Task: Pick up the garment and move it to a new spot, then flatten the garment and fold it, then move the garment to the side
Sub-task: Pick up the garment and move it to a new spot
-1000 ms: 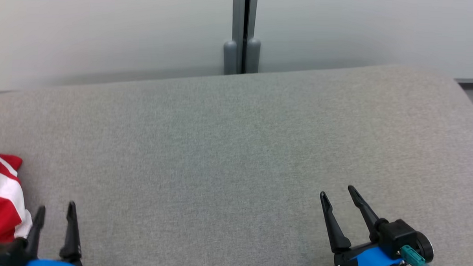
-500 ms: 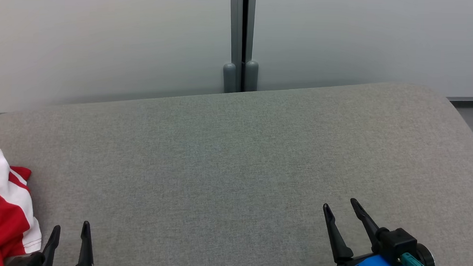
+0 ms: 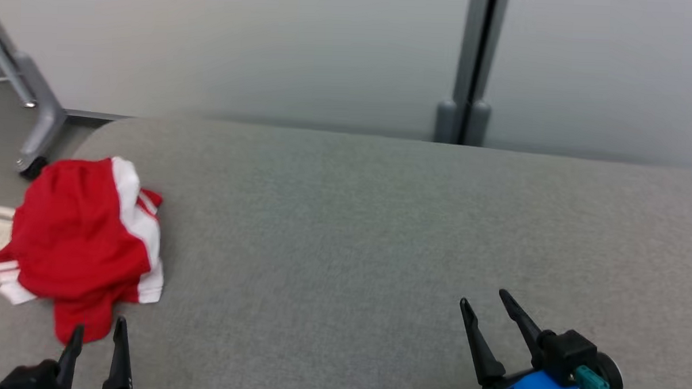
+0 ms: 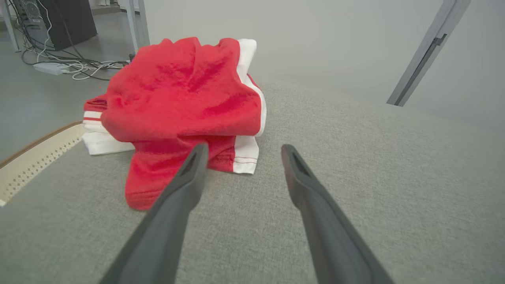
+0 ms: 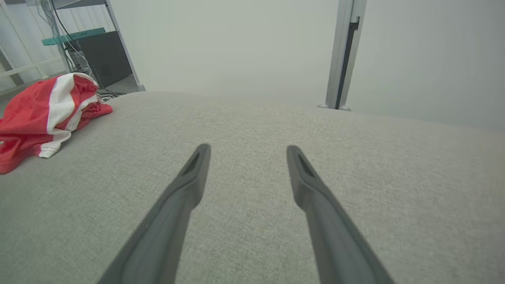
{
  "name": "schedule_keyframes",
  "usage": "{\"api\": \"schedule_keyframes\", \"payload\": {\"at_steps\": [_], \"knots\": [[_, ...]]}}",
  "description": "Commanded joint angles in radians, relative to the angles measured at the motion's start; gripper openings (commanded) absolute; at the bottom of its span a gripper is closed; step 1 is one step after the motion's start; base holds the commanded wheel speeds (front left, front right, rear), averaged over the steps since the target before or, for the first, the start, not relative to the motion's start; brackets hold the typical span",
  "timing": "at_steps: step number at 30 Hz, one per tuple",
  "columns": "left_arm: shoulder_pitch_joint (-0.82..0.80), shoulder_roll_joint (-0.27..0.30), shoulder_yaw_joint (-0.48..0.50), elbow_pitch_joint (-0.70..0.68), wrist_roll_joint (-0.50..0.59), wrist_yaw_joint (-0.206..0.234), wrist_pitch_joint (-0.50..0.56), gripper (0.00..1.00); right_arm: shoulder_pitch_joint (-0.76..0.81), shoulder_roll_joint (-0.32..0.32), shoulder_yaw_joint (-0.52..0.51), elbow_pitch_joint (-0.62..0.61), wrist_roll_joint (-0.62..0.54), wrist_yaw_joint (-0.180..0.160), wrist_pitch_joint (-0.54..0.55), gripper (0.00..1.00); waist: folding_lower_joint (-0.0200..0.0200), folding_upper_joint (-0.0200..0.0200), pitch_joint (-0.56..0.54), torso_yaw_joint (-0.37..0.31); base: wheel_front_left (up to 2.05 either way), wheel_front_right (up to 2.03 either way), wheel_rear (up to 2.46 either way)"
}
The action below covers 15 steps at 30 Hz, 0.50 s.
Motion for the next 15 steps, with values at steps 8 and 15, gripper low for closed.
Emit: {"api": "schedule_keyframes", "payload": {"at_steps": [8, 15], "knots": [[-0.011, 0.0, 0.015, 0.045, -0.014, 0.002, -0.003, 1.0, -0.031, -0.005, 0.026, 0.045, 0.034, 0.0, -0.001, 1.0, -0.0001, 0.0001, 0.015, 0.198, 0.0, 0.0, 0.0], [-0.045, 0.018, 0.031, 0.068, -0.042, 0.002, -0.003, 1.0, -0.052, -0.005, 0.044, 0.057, 0.029, 0.0, -0.001, 1.0, -0.0001, 0.0001, 0.037, 0.232, 0.0, 0.0, 0.0]]}}
